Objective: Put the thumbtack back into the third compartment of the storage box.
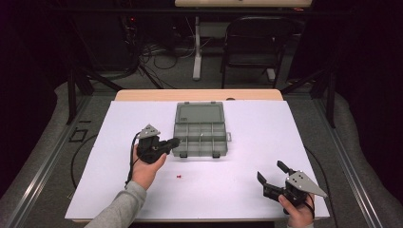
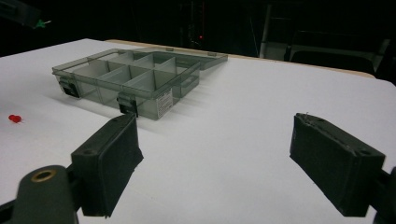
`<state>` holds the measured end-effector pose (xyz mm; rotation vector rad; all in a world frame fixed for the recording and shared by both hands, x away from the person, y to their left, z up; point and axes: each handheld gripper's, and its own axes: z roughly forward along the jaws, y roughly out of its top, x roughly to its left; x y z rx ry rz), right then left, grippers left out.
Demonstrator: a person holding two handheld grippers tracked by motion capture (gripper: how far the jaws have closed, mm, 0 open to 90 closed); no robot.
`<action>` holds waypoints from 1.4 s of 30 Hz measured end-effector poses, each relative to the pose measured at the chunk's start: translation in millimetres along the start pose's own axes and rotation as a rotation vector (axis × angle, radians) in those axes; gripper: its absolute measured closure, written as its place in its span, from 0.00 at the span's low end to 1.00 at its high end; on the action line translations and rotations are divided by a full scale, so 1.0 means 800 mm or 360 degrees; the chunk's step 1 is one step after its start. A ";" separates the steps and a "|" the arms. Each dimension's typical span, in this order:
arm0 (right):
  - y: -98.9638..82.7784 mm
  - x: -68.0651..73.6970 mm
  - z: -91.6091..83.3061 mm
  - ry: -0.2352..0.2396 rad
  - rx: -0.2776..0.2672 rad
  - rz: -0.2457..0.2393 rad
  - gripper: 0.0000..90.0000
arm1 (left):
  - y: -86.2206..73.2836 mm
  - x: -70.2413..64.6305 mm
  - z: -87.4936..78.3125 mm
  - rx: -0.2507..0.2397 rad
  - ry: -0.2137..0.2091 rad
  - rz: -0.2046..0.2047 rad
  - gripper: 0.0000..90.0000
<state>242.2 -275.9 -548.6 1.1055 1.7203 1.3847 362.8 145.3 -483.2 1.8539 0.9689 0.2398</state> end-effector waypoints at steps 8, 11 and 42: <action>0.000 -0.001 0.000 -0.0001 -0.0005 0.0001 0.17 | 0.033 -0.001 0.030 0.0025 0.0002 0.0002 0.95; 0.000 -0.001 0.000 0.0000 -0.0006 0.0002 0.17 | 0.039 -0.002 0.036 0.0036 0.0022 0.0010 0.96; 0.002 -0.001 0.000 0.0010 -0.0012 0.0008 0.17 | 0.053 0.002 0.145 0.0208 0.0122 -0.0016 0.96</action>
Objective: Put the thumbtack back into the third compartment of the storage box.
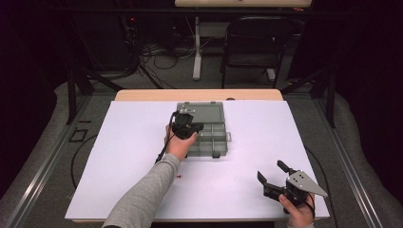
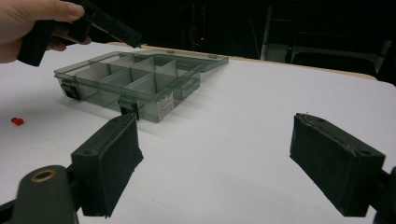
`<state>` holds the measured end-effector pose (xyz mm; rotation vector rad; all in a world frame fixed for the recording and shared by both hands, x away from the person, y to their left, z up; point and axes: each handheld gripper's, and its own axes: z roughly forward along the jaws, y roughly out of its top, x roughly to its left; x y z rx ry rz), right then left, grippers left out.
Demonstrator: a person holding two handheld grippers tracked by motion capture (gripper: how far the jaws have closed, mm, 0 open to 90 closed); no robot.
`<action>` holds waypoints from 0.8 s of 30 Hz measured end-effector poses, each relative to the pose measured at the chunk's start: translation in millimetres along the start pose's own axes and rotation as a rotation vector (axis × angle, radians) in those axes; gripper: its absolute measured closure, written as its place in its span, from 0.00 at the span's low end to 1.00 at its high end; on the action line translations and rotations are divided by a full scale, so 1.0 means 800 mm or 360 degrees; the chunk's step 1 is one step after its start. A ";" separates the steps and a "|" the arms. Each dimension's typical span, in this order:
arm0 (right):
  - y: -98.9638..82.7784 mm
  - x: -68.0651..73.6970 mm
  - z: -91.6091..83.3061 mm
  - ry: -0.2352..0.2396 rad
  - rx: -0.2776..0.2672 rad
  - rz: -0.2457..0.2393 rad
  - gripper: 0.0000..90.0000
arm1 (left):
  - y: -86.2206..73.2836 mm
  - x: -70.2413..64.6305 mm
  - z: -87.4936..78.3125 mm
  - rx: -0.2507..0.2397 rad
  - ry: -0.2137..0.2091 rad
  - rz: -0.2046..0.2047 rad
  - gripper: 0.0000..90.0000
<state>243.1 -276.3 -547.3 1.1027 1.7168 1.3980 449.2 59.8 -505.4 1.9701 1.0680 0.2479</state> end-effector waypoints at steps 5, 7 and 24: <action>0.000 0.000 0.000 0.0002 0.0002 -0.0001 0.17 | -0.001 0.001 0.014 0.0035 0.0011 -0.0004 0.95; 0.000 -0.001 0.000 0.0001 0.0001 0.0001 0.17 | -0.002 0.001 0.018 0.0048 0.0019 0.0000 0.95; 0.000 -0.001 -0.001 0.0003 0.0007 0.0006 0.17 | -0.001 -0.004 0.017 -0.0005 -0.0004 0.0008 0.70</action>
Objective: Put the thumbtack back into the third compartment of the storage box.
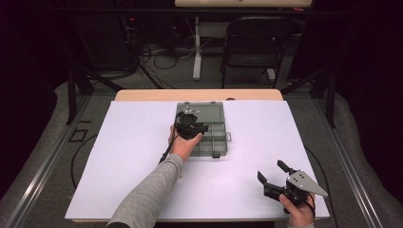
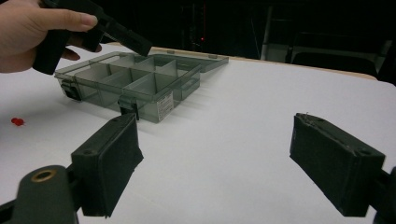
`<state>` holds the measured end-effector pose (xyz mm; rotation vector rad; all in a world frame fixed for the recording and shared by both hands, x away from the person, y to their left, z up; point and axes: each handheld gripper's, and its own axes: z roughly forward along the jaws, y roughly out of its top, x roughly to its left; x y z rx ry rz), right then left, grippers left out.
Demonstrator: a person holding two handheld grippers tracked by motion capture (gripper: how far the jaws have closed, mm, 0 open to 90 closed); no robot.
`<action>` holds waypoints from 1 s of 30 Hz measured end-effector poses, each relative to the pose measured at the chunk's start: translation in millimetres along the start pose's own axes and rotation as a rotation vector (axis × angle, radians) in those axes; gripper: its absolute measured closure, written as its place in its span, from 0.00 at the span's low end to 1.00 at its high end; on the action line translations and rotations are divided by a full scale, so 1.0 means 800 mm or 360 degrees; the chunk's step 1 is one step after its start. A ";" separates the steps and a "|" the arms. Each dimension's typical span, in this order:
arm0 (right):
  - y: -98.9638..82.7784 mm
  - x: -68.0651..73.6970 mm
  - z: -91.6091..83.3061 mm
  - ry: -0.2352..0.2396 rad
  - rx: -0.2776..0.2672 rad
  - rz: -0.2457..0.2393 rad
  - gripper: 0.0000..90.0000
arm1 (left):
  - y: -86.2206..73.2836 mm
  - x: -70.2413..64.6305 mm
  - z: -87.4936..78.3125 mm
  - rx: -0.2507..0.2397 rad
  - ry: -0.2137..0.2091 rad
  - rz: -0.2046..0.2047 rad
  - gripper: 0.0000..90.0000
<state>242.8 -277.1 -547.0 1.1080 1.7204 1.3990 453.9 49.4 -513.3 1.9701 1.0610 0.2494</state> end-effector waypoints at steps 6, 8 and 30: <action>0.000 -0.001 0.000 -0.0001 -0.0002 0.0000 0.17 | -0.003 -0.005 -0.017 -0.0066 0.0005 0.0032 0.54; 0.000 -0.001 0.000 -0.0005 -0.0003 -0.0001 0.17 | -0.005 -0.006 -0.026 -0.0097 -0.0011 0.0040 0.50; -0.001 0.002 0.001 0.0002 -0.0001 -0.0023 0.17 | -0.086 0.017 -0.168 -0.0294 0.0027 0.0109 0.42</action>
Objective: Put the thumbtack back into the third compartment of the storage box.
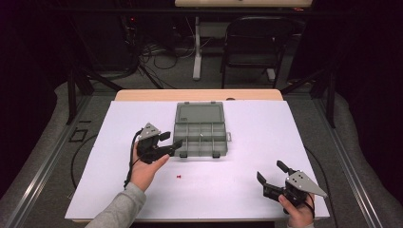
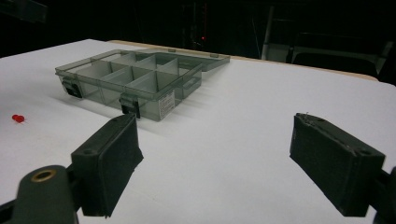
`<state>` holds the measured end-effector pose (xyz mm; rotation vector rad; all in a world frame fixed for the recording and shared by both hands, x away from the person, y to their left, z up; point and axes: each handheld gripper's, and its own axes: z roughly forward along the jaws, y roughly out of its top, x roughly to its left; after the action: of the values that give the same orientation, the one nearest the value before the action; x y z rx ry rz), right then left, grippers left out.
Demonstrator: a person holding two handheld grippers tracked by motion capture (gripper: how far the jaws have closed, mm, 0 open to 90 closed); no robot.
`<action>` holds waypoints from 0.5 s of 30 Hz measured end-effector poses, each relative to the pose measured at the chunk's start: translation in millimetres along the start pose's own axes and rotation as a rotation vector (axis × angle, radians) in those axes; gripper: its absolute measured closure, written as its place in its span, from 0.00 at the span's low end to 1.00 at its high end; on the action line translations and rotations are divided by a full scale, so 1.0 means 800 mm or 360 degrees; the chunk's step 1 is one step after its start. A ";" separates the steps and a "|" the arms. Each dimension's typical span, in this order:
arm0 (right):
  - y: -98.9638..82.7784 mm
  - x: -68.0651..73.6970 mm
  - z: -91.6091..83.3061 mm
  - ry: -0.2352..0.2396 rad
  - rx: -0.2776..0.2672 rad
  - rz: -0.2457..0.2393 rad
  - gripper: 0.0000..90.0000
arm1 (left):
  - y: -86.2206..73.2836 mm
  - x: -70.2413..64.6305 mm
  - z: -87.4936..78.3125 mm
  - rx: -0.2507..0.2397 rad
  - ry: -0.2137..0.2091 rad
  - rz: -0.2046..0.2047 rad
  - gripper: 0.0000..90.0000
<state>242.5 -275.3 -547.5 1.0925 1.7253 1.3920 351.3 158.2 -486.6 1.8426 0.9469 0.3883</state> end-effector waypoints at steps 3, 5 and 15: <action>0.000 0.001 0.000 0.0001 -0.0003 -0.0012 0.17 | -0.010 0.002 -0.016 -0.0018 0.0019 0.0005 0.42; 0.000 0.001 0.000 -0.0002 -0.0003 -0.0015 0.17 | -0.016 0.002 -0.025 -0.0029 0.0029 0.0007 0.42; 0.001 0.005 0.000 -0.0003 -0.0023 -0.0029 0.16 | -0.054 -0.007 -0.049 -0.0059 -0.0014 0.0031 0.42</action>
<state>240.9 -271.8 -546.7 1.0674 1.7174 1.3898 304.2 187.4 -505.3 1.8196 0.9108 0.4072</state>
